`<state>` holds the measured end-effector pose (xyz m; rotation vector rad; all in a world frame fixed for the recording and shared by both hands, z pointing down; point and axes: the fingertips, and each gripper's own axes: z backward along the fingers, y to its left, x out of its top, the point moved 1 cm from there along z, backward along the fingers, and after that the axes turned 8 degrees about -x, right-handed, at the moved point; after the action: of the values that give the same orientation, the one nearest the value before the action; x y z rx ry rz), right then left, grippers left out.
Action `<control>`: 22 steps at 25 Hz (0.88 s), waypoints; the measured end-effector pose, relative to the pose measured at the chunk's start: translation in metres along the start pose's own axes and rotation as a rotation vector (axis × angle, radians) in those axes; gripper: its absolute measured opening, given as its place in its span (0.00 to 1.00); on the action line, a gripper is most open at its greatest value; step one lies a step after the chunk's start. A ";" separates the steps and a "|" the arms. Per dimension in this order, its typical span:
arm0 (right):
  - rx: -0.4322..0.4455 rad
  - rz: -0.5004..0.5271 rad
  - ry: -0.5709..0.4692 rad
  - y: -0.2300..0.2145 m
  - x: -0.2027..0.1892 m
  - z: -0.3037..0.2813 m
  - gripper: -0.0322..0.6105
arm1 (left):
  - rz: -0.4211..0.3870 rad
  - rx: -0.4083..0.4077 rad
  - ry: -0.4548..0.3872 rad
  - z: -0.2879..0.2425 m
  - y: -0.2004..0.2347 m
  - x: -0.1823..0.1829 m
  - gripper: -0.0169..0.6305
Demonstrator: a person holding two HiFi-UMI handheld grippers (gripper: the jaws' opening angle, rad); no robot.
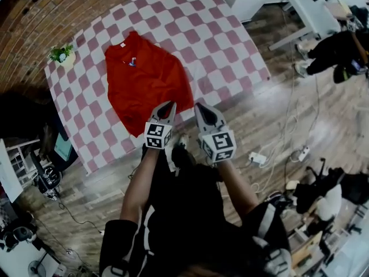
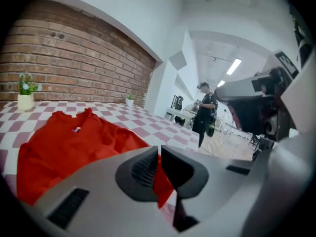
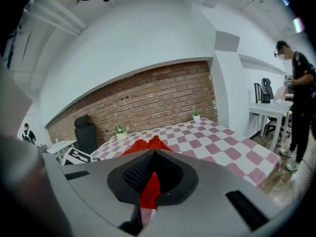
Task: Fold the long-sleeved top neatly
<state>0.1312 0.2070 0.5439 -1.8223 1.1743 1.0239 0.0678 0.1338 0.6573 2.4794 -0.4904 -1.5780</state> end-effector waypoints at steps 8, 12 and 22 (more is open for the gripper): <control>0.110 0.022 -0.063 0.052 0.047 -0.011 0.06 | 0.002 0.265 -0.253 0.120 0.048 0.093 0.04; 0.140 0.044 -0.087 0.084 0.067 -0.024 0.06 | 0.031 0.347 -0.310 0.182 0.076 0.119 0.03; 0.161 0.102 -0.098 0.147 0.112 -0.067 0.06 | -0.010 0.372 -0.372 0.255 0.130 0.163 0.04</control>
<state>0.0391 0.0612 0.4492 -1.5839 1.2629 1.0324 -0.1233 -0.0361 0.4495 2.4284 -0.8998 -2.1353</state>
